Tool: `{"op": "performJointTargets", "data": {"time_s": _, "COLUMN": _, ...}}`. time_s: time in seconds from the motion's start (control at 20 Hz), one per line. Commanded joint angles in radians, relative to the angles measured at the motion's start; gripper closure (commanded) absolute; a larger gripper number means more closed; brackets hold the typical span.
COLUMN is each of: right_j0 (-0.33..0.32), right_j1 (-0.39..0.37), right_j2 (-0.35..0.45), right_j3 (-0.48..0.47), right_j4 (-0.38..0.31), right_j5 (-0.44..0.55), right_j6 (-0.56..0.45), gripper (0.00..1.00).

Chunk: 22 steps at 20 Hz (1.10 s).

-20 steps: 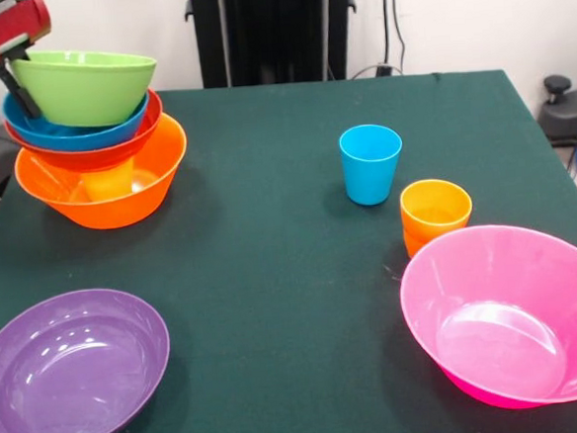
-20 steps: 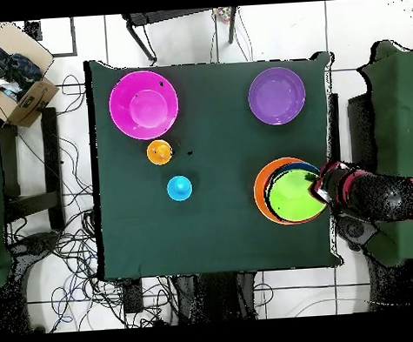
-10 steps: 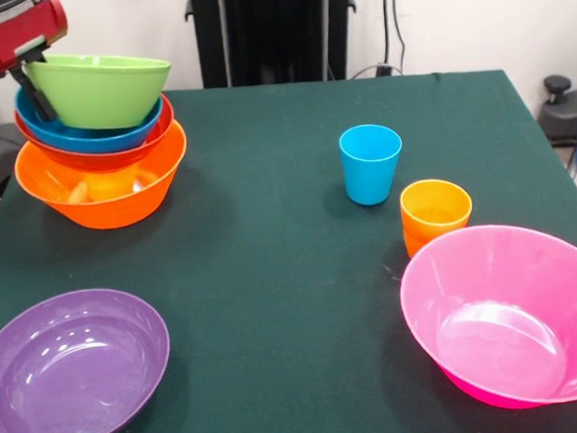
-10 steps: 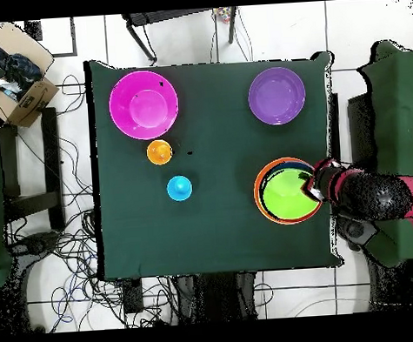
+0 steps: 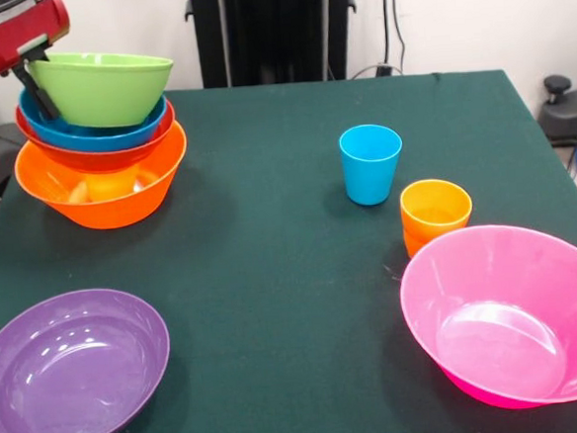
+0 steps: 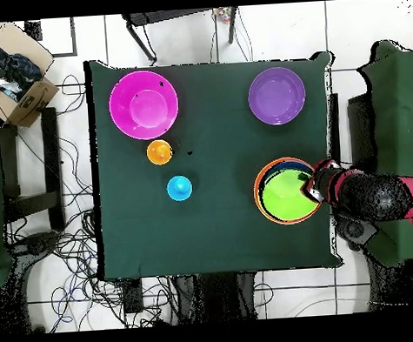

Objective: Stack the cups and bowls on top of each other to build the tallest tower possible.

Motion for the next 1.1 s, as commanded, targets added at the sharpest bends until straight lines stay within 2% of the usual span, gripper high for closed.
{"op": "performJointTargets", "data": {"time_s": 0.05, "right_j0": 0.066, "right_j1": 0.020, "right_j2": -0.106, "right_j3": 0.034, "right_j4": -0.015, "right_j5": 0.001, "right_j6": 0.030, "gripper": 1.00}}
{"op": "performJointTargets", "data": {"time_s": 1.1, "right_j0": 0.089, "right_j1": 0.011, "right_j2": -0.147, "right_j3": 0.025, "right_j4": 0.003, "right_j5": 0.011, "right_j6": 0.016, "gripper": 1.00}}
